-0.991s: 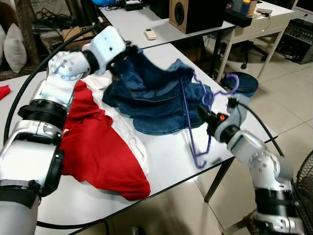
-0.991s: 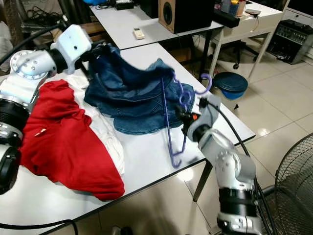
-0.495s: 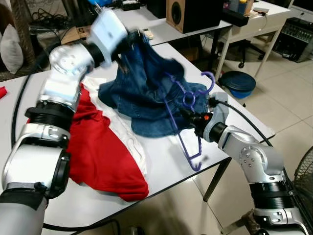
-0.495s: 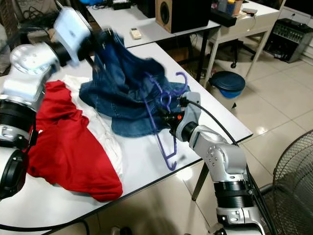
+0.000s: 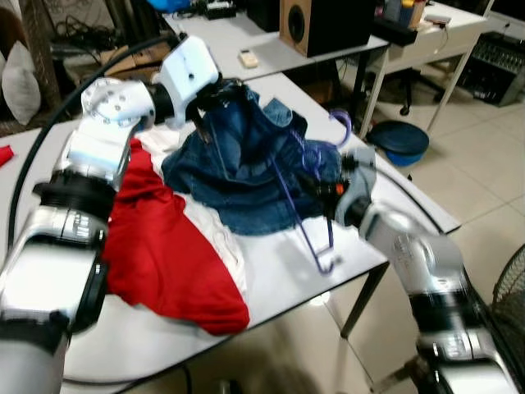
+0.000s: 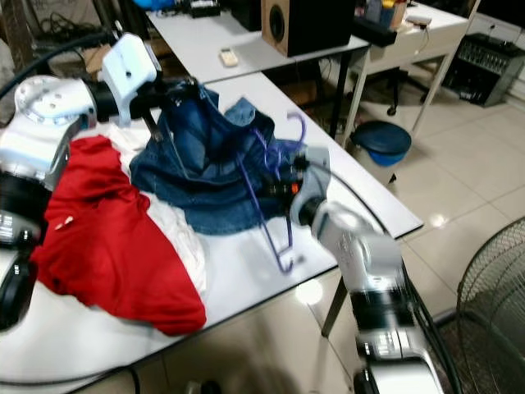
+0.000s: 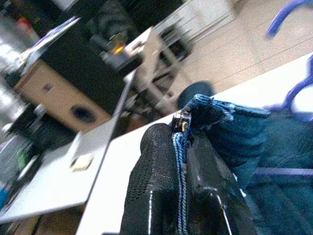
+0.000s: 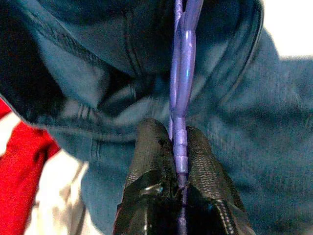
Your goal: Hang hanger
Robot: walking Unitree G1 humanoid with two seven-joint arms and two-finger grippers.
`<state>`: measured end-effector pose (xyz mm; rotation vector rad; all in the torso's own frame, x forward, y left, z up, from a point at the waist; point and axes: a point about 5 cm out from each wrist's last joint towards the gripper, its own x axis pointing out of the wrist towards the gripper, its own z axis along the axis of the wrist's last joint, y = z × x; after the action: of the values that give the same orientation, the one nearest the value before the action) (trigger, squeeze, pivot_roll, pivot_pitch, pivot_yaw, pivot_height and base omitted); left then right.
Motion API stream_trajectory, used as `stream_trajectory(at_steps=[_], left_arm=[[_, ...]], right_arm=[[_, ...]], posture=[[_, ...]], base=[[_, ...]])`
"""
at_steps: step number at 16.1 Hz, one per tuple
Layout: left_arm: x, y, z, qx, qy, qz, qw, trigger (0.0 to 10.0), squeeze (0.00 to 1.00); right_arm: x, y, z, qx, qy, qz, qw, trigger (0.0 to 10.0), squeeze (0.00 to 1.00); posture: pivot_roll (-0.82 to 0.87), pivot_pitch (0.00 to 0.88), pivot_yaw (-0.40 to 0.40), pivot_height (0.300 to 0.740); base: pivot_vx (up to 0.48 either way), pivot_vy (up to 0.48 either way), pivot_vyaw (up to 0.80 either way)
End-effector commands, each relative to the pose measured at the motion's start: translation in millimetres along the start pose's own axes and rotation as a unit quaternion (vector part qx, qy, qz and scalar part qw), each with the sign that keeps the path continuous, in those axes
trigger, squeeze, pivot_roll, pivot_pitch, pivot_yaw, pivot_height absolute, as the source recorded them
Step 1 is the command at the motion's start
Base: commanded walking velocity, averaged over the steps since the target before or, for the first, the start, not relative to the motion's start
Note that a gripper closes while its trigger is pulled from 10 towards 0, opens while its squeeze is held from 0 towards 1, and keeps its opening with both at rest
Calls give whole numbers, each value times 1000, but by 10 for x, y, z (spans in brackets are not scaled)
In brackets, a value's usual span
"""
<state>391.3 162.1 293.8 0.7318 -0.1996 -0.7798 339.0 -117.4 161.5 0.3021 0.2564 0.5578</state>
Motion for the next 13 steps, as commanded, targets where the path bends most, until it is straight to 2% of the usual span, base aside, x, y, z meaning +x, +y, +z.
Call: stream_trajectory(at_steps=[1, 2, 3, 4, 5, 6, 7, 8, 9, 11, 13], left_arm=[[-32, 263, 166, 51, 4, 61, 997, 0, 0], [-82, 515, 361, 82, -8, 141, 987, 0, 0], [-148, 721, 607, 104, -36, 208, 972, 0, 0], [-172, 783, 705, 109, -50, 224, 967, 0, 0], [-206, 863, 909, 129, -82, 241, 958, 0, 0], [-174, 854, 1011, 147, -97, 231, 957, 0, 0], [-103, 799, 1008, 153, -99, 212, 960, 0, 0], [-17, 704, 946, 157, -94, 185, 966, 706, 0], [55, 599, 882, 154, -95, 157, 971, 235, 0], [135, 458, 762, 136, -89, 120, 979, 0, 0], [156, 375, 638, 124, -77, 100, 984, 0, 0]], right_arm=[[36, 2, 340, -19, -84, -9, 996, 10000, 0], [9, -20, 693, -12, -180, -27, 983, 10000, 0], [-81, -29, 975, 23, -266, -28, 963, 10000, 0], [-126, -36, 1069, 37, -296, -29, 954, 10000, 0], [-240, -33, 1189, 58, -347, -21, 936, 10000, 0], [-267, -60, 1087, 68, -331, -27, 941, 10000, 0], [-194, -119, 775, 48, -249, -62, 965, 10000, 0], [-138, -187, 366, 38, -153, -100, 982, 10000, 0], [-141, -195, 60, 56, -96, -112, 987, 10000, 0], [-173, -71, -267, 79, -36, -92, 992, 10000, 0], [-195, 84, -393, 88, -7, -62, 994, 10000, 0]], posture=[[-158, 0, 76, 740], [-158, 0, 76, 740], [-161, 0, 79, 740], [-164, 0, 82, 740], [-169, 0, 88, 740], [-174, 0, 93, 740], [-176, 0, 96, 740], [-179, 0, 96, 740], [-179, 0, 95, 740], [-177, 0, 95, 740], [-170, 0, 87, 740]], base=[[0, 0, 0], [0, 0, 0], [0, 0, 0], [0, 0, 0], [0, 0, 0], [0, 0, 0], [0, 0, 0], [0, 0, 0], [0, 0, 0], [0, 0, 0], [0, 0, 0]])
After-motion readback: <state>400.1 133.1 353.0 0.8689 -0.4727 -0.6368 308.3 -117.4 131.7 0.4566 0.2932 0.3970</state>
